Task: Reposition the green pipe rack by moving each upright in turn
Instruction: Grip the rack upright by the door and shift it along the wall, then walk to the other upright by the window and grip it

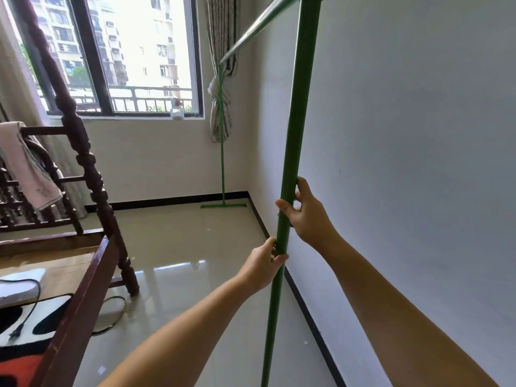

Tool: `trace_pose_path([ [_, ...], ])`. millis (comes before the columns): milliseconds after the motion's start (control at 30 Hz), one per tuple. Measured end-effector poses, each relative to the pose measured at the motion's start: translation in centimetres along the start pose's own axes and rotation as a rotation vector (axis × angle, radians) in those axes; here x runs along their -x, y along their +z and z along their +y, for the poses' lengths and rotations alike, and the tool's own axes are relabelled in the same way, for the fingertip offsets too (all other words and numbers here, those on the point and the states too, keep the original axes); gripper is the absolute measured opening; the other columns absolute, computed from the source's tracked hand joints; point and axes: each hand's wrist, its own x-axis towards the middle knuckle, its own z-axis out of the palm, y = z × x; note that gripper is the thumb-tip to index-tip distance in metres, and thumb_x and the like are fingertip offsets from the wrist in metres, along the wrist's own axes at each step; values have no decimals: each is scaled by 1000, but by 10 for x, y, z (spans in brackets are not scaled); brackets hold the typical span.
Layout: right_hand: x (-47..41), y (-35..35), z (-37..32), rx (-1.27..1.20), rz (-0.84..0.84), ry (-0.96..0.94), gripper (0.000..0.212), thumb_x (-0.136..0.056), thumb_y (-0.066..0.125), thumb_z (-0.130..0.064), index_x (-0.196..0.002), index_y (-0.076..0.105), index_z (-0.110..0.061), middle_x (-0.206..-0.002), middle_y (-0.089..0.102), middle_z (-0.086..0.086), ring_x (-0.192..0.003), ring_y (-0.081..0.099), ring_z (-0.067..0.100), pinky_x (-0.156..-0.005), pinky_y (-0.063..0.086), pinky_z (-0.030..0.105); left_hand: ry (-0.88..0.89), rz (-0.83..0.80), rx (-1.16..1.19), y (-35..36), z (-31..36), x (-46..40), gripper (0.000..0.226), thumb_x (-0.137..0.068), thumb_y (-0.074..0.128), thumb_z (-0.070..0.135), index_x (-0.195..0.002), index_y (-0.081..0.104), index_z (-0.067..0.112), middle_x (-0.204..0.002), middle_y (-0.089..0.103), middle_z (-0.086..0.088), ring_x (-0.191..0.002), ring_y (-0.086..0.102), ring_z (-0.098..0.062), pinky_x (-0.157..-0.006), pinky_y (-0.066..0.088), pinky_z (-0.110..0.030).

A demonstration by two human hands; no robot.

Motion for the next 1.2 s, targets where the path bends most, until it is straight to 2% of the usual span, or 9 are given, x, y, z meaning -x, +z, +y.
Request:
trace_pose_path([
  [100, 3, 3, 2, 16, 29, -3, 50, -86, 56, -24, -128, 32, -13, -117, 62, 13, -95, 66, 30, -60, 46, 4, 23, -36, 2, -3, -4, 1, 25, -90, 53, 19, -113, 48, 10, -92, 59, -3, -81, 61, -18, -78, 55, -32],
  [200, 13, 1, 1, 5, 28, 2, 55, -85, 56, -24, -132, 29, -14, -119, 60, 13, -97, 65, 27, -59, 43, 0, 36, -62, 10, -6, -6, 9, 28, -90, 53, 17, -117, 48, 11, -97, 60, -3, -86, 61, -15, -83, 55, -32],
  [367, 68, -1, 13, -123, 6, 24, 70, -81, 60, -28, -139, 20, -26, -137, 44, 4, -116, 44, 7, -92, 42, 20, 120, 21, -56, -24, -25, 55, 38, -88, 56, 16, -124, 45, 13, -103, 61, -1, -92, 59, -10, -87, 51, -22],
  [433, 107, 5, 27, -163, -71, 67, 69, -81, 57, -33, -137, 19, -34, -134, 40, -8, -117, 42, 1, -90, 40, 12, 115, 60, -80, -34, -41, 87, 38, -87, 57, 18, -123, 47, 14, -101, 62, 0, -91, 61, -9, -82, 51, -15],
  [600, 214, 25, 63, -244, -301, 228, 64, -77, 56, -47, -130, 21, -53, -126, 38, -31, -115, 42, -16, -84, 42, 3, -45, 171, 34, -42, -84, 198, 28, -77, 53, 57, -104, 46, 55, -88, 69, 11, -91, 64, 1, -79, 52, -14],
  [733, 281, 36, 68, -323, -395, 386, 57, -79, 55, -45, -124, 24, -58, -127, 43, -27, -114, 45, -12, -80, 44, 4, -243, 274, 105, -36, -101, 288, 31, -68, 53, 56, -99, 50, 55, -101, 66, 18, -90, 65, -2, -76, 49, -8],
  [900, 331, 50, 65, -334, -464, 541, 56, -75, 55, -41, -122, 27, -55, -124, 48, -22, -110, 49, -10, -78, 45, 4, -440, 432, 176, -23, -112, 365, 36, -65, 53, 56, -100, 54, 50, -105, 67, 13, -93, 65, -5, -79, 51, -15],
  [1067, 337, 75, 56, -331, -486, 639, 55, -75, 56, -34, -119, 31, -54, -121, 51, -19, -106, 51, -8, -76, 45, 13, -575, 623, 274, -18, -124, 387, 26, -69, 59, 54, -95, 58, 49, -98, 70, 9, -89, 67, -8, -85, 51, -39],
  [1200, 323, 113, 48, -331, -464, 673, 55, -82, 59, -14, -114, 37, -53, -118, 55, -15, -103, 54, -7, -77, 43, 18, -634, 668, 342, -44, -148, 377, 19, -80, 61, 34, -92, 60, 48, -96, 71, 7, -87, 68, -9, -90, 49, -48],
])
